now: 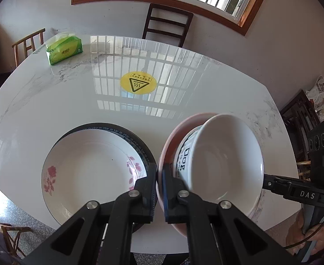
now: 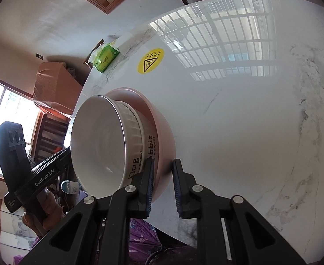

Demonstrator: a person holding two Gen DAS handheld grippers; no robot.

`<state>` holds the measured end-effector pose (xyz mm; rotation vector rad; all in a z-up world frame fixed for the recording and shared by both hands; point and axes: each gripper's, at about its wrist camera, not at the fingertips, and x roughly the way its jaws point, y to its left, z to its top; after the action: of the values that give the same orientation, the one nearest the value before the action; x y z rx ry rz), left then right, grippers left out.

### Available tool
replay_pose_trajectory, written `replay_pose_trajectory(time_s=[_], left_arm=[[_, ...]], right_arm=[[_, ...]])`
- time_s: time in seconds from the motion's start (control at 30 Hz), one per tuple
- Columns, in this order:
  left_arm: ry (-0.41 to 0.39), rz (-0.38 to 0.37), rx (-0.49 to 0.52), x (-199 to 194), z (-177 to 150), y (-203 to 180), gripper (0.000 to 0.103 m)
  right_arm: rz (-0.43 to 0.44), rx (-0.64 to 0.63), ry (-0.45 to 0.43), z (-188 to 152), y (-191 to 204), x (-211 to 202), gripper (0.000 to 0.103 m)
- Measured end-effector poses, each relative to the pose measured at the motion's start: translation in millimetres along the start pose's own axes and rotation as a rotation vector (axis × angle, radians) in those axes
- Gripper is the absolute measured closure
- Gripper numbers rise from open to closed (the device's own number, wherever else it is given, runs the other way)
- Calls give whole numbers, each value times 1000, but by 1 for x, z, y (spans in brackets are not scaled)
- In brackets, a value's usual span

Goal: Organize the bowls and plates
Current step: 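Carry the bowl stack over the rose-patterned plate stack and lower it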

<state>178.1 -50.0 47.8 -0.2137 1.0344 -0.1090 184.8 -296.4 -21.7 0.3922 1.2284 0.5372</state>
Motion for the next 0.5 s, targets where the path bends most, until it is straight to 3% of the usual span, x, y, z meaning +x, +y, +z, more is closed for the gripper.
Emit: replay_pose_trajectory(time_s=[0.5], left_arm=[[-59, 76, -110, -41, -4, 78, 100]], right_arm=[[57, -96, 53, 20, 68, 41, 85]])
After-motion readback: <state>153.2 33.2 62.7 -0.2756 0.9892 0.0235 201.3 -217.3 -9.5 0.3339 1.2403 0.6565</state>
